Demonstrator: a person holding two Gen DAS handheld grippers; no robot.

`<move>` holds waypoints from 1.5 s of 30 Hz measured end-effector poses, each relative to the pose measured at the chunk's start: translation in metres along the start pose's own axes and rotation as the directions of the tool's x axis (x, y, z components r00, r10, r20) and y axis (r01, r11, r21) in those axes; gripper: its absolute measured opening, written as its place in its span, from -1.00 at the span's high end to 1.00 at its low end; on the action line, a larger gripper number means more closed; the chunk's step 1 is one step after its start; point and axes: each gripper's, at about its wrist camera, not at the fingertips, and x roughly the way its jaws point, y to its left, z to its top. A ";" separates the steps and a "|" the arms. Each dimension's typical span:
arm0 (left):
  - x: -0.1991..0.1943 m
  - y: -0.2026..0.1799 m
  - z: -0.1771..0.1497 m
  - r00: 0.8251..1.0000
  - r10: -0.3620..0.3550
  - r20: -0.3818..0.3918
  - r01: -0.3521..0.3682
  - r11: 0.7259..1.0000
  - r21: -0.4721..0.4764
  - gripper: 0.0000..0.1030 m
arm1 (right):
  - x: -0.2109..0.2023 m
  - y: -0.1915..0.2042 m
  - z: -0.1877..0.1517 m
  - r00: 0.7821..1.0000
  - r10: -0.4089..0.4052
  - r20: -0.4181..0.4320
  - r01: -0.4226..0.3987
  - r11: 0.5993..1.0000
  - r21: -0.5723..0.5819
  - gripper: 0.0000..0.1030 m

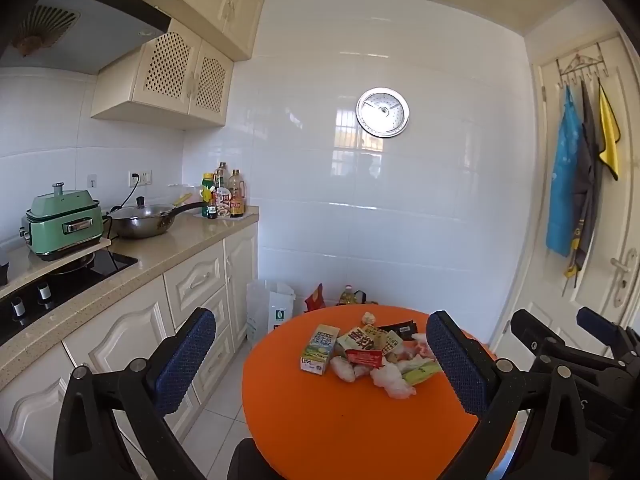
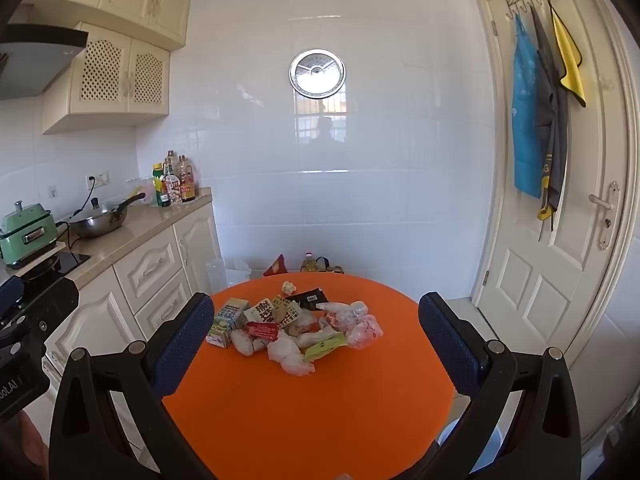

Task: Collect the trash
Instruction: 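Move both tools toward the trash pile on the orange table, then grasp the white plastic bag with the right gripper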

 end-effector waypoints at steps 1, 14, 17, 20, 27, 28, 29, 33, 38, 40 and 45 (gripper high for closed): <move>0.002 0.000 0.000 1.000 0.001 -0.001 -0.001 1.000 0.000 -0.99 | 0.001 -0.001 0.000 1.000 0.002 -0.002 -0.002 1.000 0.003 -1.00; 0.000 -0.001 -0.001 1.000 -0.008 0.013 0.008 1.000 0.013 -0.99 | -0.002 -0.004 0.004 1.000 -0.001 0.010 0.001 1.000 -0.001 -1.00; 0.005 -0.004 -0.001 1.000 -0.009 0.015 0.009 1.000 0.017 -0.99 | 0.003 -0.005 0.004 1.000 0.004 0.000 -0.004 1.000 -0.001 -1.00; 0.018 -0.005 0.000 1.000 -0.004 -0.004 0.004 1.000 0.024 -0.99 | 0.013 -0.005 0.003 1.000 0.005 -0.022 -0.005 1.000 -0.009 -1.00; 0.094 -0.010 -0.006 0.991 0.050 -0.125 -0.039 0.995 0.091 -0.99 | 0.072 -0.011 -0.016 0.989 0.011 -0.147 -0.014 1.000 -0.020 -1.00; 0.104 -0.010 -0.008 0.987 0.058 -0.149 -0.044 0.994 0.099 -0.99 | 0.081 -0.012 -0.021 0.985 0.011 -0.170 -0.014 1.000 -0.020 -1.00; 0.115 -0.009 -0.011 0.977 0.078 -0.197 -0.053 0.991 0.126 -0.99 | 0.092 -0.014 -0.026 0.980 0.011 -0.197 -0.015 1.000 -0.018 -1.00; 0.169 -0.007 -0.013 0.956 0.102 -0.276 -0.065 0.988 0.141 -0.99 | 0.131 -0.016 -0.050 0.956 0.025 -0.292 -0.029 0.999 -0.012 -1.00; 0.233 -0.010 -0.019 0.945 0.096 -0.314 -0.062 0.991 0.117 -0.99 | 0.175 -0.008 -0.076 0.919 0.049 -0.392 -0.059 0.998 -0.016 -0.99; 0.260 -0.011 -0.022 0.928 0.099 -0.359 -0.062 0.992 0.113 -0.99 | 0.191 -0.003 -0.086 0.900 0.064 -0.431 -0.075 0.997 -0.009 -0.96; 0.316 -0.005 -0.037 0.919 0.110 -0.378 -0.068 0.990 0.122 -0.99 | 0.230 0.007 -0.106 0.855 0.089 -0.510 -0.106 0.994 -0.003 -0.82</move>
